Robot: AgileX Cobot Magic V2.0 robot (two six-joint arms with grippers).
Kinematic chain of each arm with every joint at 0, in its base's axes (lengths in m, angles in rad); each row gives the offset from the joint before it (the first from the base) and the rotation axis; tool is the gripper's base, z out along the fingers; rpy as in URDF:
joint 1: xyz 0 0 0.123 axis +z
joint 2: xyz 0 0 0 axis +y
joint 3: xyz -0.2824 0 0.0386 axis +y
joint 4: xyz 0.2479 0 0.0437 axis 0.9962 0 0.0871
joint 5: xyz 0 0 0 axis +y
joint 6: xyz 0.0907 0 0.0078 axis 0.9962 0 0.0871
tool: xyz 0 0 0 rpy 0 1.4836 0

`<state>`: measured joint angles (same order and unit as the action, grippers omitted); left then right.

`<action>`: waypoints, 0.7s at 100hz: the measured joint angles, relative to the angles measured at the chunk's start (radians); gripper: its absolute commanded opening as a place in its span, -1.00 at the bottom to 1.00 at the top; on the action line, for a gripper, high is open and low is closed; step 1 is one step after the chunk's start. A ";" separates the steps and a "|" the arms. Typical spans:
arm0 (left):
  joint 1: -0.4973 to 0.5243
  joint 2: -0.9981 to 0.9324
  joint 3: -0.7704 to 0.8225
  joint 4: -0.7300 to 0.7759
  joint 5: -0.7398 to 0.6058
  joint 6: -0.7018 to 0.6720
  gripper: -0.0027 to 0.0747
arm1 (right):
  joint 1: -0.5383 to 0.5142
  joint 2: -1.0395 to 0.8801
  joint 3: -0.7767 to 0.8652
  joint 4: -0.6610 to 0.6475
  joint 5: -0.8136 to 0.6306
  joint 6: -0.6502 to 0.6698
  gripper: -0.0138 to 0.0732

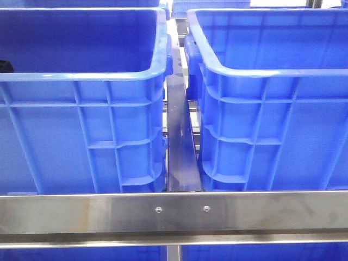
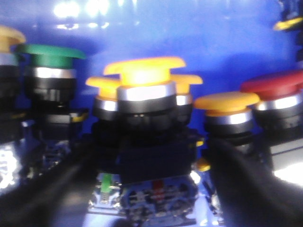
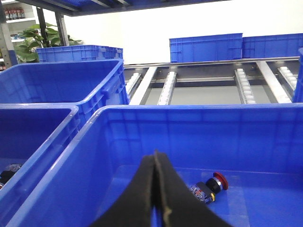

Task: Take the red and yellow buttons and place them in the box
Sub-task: 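Close the left gripper on the yellow button and lift it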

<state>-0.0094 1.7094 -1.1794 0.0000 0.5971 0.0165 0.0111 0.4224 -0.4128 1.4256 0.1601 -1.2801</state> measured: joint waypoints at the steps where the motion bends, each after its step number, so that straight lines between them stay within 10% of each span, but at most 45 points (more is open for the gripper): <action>1: 0.000 0.000 0.000 0.000 0.000 0.000 -0.23 | 0.000 0.000 0.000 0.000 0.000 0.000 -0.84; 22: 0.000 0.000 0.000 -0.007 0.004 -0.001 -0.73 | 0.000 0.000 0.000 0.000 -0.003 0.000 -0.84; 70: -0.055 -0.213 0.000 -0.007 0.089 -0.001 -0.77 | 0.000 0.000 0.000 0.000 -0.006 0.000 -0.84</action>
<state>-0.0640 1.4959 -1.1794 -0.0066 0.6864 0.0150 0.0111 0.4224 -0.4128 1.4256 0.1545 -1.2801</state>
